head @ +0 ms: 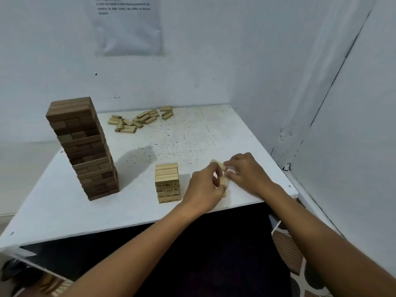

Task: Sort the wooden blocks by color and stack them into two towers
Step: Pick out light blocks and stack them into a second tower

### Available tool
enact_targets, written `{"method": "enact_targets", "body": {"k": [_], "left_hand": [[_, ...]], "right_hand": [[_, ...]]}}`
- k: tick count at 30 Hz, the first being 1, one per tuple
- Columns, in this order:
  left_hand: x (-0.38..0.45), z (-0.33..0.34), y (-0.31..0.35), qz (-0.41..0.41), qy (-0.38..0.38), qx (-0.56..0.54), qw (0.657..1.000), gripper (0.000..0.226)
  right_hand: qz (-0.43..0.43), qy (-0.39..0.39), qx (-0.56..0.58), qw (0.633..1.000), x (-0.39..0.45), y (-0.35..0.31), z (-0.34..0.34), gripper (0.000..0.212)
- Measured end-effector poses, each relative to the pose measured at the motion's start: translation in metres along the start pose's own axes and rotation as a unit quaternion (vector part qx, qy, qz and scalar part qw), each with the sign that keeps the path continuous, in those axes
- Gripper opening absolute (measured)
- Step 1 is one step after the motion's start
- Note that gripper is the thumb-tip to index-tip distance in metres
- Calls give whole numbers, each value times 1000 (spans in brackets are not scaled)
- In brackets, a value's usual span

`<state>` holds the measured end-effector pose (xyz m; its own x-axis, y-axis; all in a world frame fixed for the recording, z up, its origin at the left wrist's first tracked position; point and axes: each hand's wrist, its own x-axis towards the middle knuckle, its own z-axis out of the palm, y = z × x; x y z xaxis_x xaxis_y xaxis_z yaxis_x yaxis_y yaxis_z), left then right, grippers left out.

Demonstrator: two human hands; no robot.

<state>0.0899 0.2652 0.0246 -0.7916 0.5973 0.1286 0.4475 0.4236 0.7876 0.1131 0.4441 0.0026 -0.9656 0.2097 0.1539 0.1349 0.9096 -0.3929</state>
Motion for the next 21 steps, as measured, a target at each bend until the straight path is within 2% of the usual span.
{"method": "enact_targets", "body": {"k": [3, 8, 10, 15, 18, 21], "left_hand": [[-2, 7, -13, -14, 14, 20, 1000, 12], [3, 9, -17, -6, 19, 49, 999, 21], [4, 9, -17, 13, 9, 81, 997, 16], [8, 11, -18, 32, -7, 164, 986, 27], [9, 11, -16, 47, -17, 188, 981, 27], [11, 11, -16, 49, -24, 169, 984, 23]], "right_hand": [[15, 43, -10, 999, -6, -3, 3, 27], [72, 81, -9, 994, -25, -11, 8, 27], [80, 79, -10, 994, -34, -15, 9, 26], [72, 47, 30, 996, -48, -16, 4, 27], [66, 18, 75, 995, -49, -8, -1, 33], [58, 21, 102, 993, -47, 1, -4, 35]]}}
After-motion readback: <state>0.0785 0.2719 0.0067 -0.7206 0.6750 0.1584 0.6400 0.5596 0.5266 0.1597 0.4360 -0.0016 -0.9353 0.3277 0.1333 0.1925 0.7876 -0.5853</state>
